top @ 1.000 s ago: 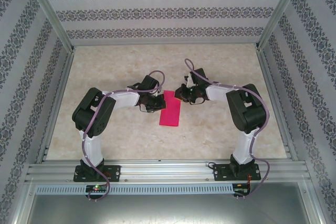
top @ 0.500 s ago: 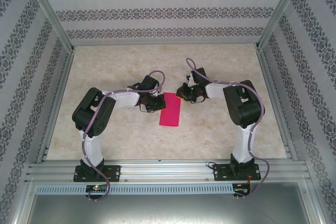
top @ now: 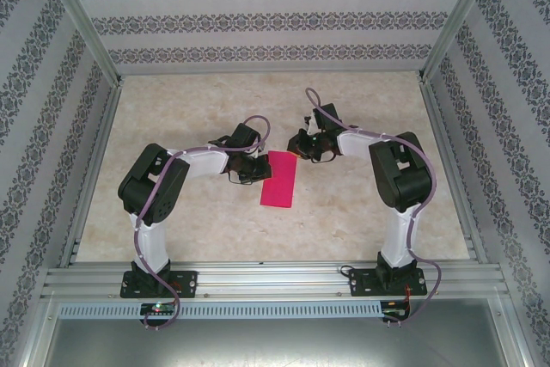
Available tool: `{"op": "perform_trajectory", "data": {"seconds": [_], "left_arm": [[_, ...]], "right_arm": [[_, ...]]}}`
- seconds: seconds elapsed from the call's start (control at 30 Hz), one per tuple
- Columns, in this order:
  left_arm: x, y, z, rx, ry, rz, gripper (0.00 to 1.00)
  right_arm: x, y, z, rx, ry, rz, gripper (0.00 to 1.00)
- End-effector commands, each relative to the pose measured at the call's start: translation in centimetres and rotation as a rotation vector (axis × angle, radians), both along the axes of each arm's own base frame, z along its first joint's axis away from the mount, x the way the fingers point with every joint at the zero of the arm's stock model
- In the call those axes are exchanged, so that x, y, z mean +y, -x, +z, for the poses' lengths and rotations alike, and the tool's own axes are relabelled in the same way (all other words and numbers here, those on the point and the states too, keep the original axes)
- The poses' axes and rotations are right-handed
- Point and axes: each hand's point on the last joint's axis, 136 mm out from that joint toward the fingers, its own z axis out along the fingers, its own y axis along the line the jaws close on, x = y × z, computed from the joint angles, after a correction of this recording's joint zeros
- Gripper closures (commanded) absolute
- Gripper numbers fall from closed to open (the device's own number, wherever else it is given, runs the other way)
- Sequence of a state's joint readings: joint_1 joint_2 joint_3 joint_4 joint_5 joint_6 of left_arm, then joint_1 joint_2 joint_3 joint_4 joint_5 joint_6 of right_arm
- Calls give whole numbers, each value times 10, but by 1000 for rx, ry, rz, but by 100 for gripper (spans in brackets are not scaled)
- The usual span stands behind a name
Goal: Fold a paper plane with a square sheet of paper (pick it up from the middle)
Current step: Fold the square sheet of paper in half at the center of the table.
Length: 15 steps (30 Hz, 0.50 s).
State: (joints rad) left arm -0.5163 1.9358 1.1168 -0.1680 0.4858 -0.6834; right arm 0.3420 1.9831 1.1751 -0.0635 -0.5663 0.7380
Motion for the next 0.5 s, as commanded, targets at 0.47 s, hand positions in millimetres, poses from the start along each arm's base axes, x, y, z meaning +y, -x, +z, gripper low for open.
{"op": "perform_trajectory", "data": {"seconds": [0.47], "left_arm": [[25,34,-46,133,-146,-7,100]], "right_arm": [[-9,-9,16,-6,-19,-12,85]]}}
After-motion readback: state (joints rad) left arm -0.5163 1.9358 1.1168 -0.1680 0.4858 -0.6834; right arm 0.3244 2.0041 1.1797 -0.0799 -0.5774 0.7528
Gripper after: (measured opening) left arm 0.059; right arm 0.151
